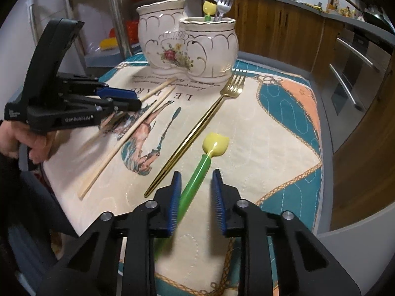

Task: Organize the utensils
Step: 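Grasp a fourth wooden chopstick with the left tool while the right tool grasps the green-handled yellow spoon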

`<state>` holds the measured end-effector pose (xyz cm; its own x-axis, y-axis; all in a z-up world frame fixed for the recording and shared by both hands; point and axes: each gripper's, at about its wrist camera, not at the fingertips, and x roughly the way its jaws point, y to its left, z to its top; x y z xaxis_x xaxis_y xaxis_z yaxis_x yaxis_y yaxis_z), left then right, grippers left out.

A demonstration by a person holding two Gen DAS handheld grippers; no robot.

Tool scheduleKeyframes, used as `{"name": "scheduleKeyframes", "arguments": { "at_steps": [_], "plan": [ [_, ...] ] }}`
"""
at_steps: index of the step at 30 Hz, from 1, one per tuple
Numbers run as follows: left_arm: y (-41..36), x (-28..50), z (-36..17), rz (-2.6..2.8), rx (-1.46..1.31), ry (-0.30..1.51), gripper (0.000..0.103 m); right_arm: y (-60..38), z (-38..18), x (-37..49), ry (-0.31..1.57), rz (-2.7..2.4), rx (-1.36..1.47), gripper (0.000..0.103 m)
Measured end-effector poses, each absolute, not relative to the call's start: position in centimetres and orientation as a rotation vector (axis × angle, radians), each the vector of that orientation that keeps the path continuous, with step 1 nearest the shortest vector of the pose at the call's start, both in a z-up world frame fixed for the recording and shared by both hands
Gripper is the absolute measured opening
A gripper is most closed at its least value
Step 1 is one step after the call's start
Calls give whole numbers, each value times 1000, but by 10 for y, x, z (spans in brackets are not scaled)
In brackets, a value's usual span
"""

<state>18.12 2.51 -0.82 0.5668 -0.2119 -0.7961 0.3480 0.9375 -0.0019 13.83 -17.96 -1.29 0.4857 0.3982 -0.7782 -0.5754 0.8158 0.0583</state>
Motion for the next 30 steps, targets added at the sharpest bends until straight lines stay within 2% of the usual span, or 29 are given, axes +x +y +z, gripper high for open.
{"name": "scheduleKeyframes", "arguments": {
  "at_steps": [2,13,20,23,30],
  "plan": [
    [30,181,-8,-334,157,921,16,-180,-11,143,907,601,-253,21],
    [30,188,-5,-348,204,1007,16,-174,-5,186,1134,615,-419,21],
    [27,200,-2,-353,246,1097,16,-156,-5,200,1251,603,-503,22],
    [26,205,-1,-361,259,1136,16,-152,-6,203,1281,603,-538,27],
    [21,216,1,-358,299,1212,16,-146,-8,212,1345,599,-544,26]
  ]
}}
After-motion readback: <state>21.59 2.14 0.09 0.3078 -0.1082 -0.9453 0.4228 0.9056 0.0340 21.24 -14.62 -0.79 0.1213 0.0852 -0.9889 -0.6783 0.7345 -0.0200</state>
